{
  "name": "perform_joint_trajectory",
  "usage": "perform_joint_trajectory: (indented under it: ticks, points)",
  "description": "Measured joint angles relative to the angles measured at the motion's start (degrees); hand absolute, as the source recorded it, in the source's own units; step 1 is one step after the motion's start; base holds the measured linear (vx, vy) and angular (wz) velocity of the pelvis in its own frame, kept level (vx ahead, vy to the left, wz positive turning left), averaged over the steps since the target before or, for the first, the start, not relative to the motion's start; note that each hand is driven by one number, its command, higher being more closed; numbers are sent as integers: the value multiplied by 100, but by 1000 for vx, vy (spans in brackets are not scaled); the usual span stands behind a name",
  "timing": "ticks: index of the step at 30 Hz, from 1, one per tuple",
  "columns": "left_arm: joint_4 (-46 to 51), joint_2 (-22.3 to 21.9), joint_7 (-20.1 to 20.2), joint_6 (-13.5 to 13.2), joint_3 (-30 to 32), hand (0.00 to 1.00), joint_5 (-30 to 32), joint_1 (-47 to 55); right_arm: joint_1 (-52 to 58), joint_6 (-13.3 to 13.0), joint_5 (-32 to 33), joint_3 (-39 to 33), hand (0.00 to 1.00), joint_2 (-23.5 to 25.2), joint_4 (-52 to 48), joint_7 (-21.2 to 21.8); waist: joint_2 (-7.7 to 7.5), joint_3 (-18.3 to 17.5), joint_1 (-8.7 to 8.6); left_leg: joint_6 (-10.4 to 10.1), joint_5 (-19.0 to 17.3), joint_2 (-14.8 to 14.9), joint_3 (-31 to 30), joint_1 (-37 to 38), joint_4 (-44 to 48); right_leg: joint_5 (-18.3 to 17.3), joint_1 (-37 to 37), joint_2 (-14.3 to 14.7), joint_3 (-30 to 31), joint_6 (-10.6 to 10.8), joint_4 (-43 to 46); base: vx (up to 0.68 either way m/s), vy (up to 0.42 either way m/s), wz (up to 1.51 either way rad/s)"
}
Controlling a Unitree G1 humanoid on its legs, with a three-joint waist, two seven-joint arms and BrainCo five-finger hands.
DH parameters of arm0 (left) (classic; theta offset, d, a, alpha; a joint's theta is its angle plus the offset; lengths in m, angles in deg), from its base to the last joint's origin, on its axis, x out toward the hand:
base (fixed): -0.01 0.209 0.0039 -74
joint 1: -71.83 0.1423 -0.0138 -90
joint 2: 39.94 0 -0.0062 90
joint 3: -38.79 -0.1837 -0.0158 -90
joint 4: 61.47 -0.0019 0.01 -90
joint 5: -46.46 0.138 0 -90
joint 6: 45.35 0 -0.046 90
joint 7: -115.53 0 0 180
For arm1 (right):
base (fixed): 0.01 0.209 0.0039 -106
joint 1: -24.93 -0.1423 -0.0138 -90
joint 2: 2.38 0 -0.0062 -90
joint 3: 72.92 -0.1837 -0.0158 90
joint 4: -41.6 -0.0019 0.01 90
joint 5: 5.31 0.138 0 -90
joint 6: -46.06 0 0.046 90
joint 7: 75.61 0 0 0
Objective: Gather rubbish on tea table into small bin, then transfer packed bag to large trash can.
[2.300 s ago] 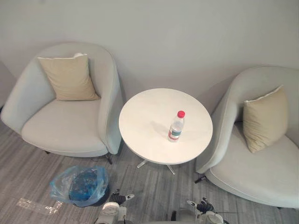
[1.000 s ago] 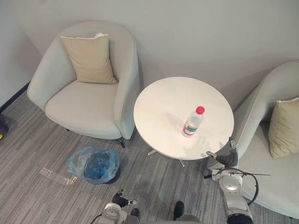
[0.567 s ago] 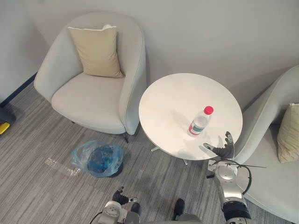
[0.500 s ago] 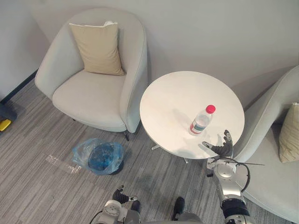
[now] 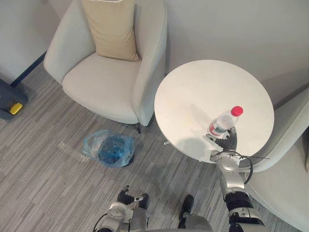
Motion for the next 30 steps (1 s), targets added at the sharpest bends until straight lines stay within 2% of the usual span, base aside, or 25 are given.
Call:
perform_joint_trajectory:
  ticks: [3,4,9,19,24,27,30]
  points:
    - [62,-29,-80,-2,129,0,-2,1,-160,3,33,-14,0,-2,-43,-127,41,41,72,-2,1,6,-40,-124,25,-129,-190,-40,-24,18,238,-32,16,7]
    - [103,-44,-81,-8,148,0,-6,1,-253,3,34,-33,100,-1,-76,-228,57,51,102,-16,10,8,-54,-198,27,-176,-300,-66,-35,24,354,-25,18,7]
    - [171,-70,-93,-10,163,0,-6,1,-356,8,33,-170,100,9,-96,-467,60,82,203,-20,12,-5,-83,-192,26,-256,-314,-112,-85,47,472,-4,14,7]
    - [178,-56,-92,-11,162,0,-5,1,-356,60,9,-215,100,6,-102,-618,57,86,208,-20,13,-31,-92,-194,22,-259,-317,-135,-84,55,471,1,2,1]
    - [186,-40,-82,-17,161,0,-3,-2,-307,60,-73,-161,100,-55,-122,-509,34,100,175,-19,12,-46,-75,-190,22,-174,-287,-119,-41,47,359,-8,5,-3]
    - [189,-34,-73,-16,163,0,3,-5,-3,53,-90,-109,100,-131,-611,-319,20,108,159,-16,11,-65,-29,-183,22,-43,-265,-111,66,41,211,-27,27,-14]
    - [163,13,-64,-4,162,0,25,-4,357,32,-221,44,100,-133,-1084,-102,-58,145,48,-7,6,-83,89,-53,19,38,-149,-111,223,61,96,-26,29,-18]
